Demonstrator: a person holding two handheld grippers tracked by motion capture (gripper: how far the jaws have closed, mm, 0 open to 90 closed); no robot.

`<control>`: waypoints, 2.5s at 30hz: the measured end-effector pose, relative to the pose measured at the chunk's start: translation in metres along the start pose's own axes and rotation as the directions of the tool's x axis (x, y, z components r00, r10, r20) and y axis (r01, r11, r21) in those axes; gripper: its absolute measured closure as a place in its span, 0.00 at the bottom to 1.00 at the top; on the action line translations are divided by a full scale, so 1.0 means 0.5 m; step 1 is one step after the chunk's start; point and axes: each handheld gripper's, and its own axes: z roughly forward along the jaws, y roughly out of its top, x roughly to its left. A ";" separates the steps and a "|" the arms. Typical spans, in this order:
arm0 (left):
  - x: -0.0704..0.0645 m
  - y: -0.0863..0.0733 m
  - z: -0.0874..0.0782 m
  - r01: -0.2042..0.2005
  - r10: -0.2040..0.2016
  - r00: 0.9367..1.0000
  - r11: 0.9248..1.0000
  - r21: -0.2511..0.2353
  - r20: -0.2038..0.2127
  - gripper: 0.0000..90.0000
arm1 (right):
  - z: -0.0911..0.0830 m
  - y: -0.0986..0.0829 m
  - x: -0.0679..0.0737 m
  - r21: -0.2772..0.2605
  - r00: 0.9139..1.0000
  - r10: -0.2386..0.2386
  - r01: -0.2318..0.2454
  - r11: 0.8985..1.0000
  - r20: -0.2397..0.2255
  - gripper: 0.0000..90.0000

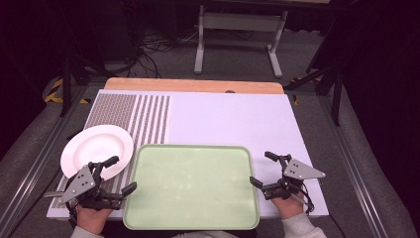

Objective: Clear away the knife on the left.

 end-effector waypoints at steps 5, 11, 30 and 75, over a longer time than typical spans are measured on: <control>-0.004 0.004 0.001 -0.034 0.034 0.999 0.999 0.013 -0.008 0.00 | -0.003 0.000 -0.001 0.001 1.000 0.000 0.000 1.000 -0.001 0.01; -0.001 0.005 0.000 -0.027 0.027 1.000 1.000 0.009 0.003 0.01 | -0.003 0.000 -0.001 -0.004 1.000 0.002 -0.002 1.000 -0.008 0.01; 0.012 0.035 -0.004 -0.022 0.016 0.997 0.996 0.085 0.072 0.03 | -0.003 -0.001 -0.004 -0.012 0.999 0.021 -0.021 1.000 -0.025 0.02; 0.062 0.143 -0.046 -0.261 0.146 0.948 0.866 0.427 0.283 0.11 | 0.000 0.001 -0.002 -0.024 0.998 0.033 -0.034 0.999 -0.057 0.03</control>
